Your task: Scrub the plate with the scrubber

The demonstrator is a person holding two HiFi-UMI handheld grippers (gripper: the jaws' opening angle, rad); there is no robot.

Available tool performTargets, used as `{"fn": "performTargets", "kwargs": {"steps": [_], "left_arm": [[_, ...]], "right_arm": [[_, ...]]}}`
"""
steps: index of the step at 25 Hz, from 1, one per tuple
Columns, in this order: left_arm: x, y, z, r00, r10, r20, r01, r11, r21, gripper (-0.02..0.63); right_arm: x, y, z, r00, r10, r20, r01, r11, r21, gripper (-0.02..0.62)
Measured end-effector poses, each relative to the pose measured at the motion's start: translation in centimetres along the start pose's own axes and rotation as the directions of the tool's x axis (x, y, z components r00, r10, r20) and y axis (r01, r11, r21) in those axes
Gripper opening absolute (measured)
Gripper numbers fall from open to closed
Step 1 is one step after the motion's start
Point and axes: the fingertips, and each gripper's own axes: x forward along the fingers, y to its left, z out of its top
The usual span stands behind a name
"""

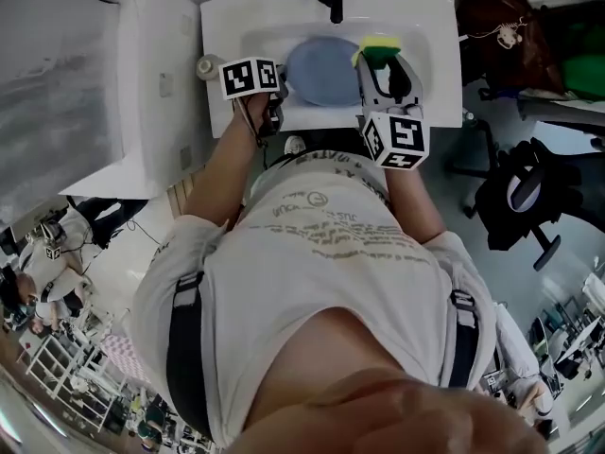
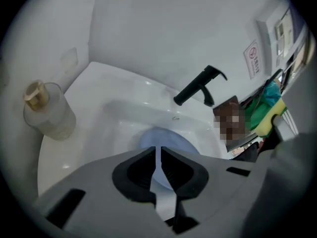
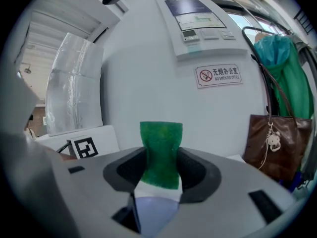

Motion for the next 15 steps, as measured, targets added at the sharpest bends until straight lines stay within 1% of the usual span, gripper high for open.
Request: {"fn": "performTargets", "kwargs": {"steps": [3, 6, 7, 8, 11, 15], "left_arm": [[2.1, 1.7, -1.1, 0.997, 0.026, -0.071, -0.029, 0.999, -0.037, 0.025], [4.0, 2.6, -2.0, 0.992, 0.004, -0.129, -0.015, 0.996, -0.084, 0.035], [4.6, 2.9, -2.2, 0.990, -0.008, -0.144, -0.008, 0.994, -0.106, 0.083], [5.2, 3.1, -2.5, 0.987, -0.019, -0.160, -0.001, 0.992, -0.129, 0.161], [6.7, 4.0, -3.2, 0.979, -0.033, -0.200, -0.005, 0.982, -0.187, 0.169], [8.2, 5.0, -3.8, 0.967, -0.031, -0.253, -0.024, 0.976, -0.214, 0.169]], "right_arm": [[0.2, -0.9, 0.1, 1.000, -0.008, 0.000, 0.008, 1.000, 0.003, 0.198], [0.5, -1.6, 0.1, 1.000, -0.013, 0.001, 0.013, 1.000, 0.008, 0.198], [0.6, -1.9, 0.1, 1.000, -0.015, 0.002, 0.015, 1.000, 0.009, 0.198], [0.7, -2.1, 0.2, 1.000, -0.017, 0.002, 0.017, 1.000, 0.009, 0.198], [0.7, -2.9, 0.3, 1.000, -0.026, 0.003, 0.026, 1.000, 0.007, 0.198], [0.7, -3.6, 0.0, 0.999, -0.040, -0.005, 0.040, 0.999, 0.008, 0.198]]}}
